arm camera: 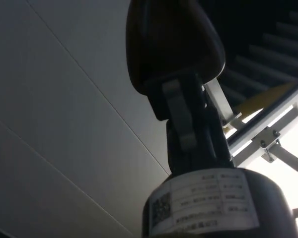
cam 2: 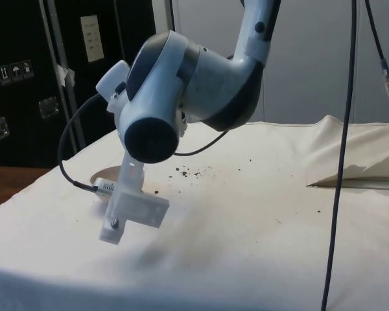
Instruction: Pour the coffee beans from the cup into the bowl.
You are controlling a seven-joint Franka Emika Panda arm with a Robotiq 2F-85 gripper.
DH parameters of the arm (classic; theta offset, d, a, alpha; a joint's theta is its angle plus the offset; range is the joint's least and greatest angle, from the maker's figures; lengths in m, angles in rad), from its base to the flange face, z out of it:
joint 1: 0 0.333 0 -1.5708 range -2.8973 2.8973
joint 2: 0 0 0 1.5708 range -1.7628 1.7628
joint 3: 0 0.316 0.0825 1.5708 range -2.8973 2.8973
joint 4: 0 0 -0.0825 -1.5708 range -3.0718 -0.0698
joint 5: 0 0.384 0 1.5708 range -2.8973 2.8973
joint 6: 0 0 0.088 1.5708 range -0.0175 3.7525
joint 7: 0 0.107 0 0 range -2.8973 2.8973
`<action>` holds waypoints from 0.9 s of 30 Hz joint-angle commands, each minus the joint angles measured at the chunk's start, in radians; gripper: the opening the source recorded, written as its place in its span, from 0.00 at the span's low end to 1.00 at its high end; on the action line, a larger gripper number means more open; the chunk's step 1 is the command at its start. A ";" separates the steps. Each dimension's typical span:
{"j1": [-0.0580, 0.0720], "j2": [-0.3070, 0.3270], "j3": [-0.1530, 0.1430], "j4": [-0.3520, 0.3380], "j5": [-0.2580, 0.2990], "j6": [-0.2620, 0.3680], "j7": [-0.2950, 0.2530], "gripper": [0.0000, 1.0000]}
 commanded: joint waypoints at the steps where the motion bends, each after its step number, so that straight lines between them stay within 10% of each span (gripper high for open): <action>1: -0.013 -0.007 0.005 -0.002 0.011 0.028 0.003 0.00; 27: -0.026 -0.055 -0.068 -0.019 0.105 0.201 0.038 0.00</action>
